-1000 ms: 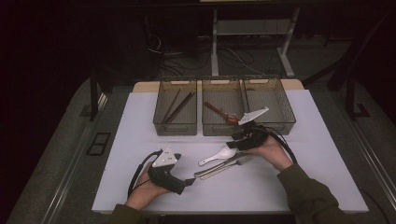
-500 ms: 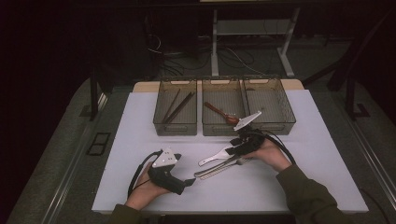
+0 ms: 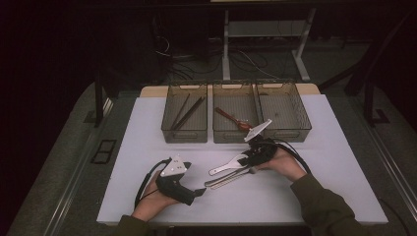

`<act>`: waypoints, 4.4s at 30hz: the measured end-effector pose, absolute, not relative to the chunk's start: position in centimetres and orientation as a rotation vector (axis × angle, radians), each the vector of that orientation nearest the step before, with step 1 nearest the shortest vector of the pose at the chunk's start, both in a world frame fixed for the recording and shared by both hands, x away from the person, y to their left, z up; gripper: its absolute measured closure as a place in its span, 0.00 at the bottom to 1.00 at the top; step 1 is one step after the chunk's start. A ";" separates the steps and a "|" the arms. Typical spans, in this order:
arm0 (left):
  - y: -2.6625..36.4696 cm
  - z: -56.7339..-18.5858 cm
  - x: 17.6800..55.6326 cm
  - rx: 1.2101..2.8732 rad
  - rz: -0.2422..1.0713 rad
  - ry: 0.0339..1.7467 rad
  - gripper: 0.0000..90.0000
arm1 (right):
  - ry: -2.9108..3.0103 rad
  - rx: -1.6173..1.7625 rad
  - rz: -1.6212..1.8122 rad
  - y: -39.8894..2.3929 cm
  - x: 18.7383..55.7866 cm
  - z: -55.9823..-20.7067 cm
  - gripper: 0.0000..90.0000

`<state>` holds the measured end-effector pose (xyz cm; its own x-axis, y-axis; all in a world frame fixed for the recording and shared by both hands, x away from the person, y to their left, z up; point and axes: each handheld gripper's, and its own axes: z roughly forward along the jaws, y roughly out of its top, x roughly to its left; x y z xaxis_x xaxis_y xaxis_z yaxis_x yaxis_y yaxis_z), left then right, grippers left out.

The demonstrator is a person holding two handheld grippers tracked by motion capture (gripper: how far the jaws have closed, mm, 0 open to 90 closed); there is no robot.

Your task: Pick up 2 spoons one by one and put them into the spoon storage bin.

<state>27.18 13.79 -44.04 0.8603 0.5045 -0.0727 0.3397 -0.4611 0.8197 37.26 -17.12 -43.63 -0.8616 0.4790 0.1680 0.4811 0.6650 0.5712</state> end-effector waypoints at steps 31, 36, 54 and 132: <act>14.0 -44.0 27.2 2.095 0.225 0.611 0.00 | -2.823 -0.793 -1.094 -18.1 37.2 -42.8 0.93; 14.1 -44.0 27.3 2.081 0.219 0.615 0.00 | -2.810 -0.805 -1.149 -18.7 37.3 -42.2 0.93; 15.4 -43.7 26.9 2.043 0.224 0.658 0.00 | -2.775 -0.915 -1.361 -20.4 37.3 -39.4 0.93; 15.0 -43.8 26.8 2.049 0.221 0.647 0.00 | -2.669 -1.249 -1.586 -22.8 41.1 -36.7 0.55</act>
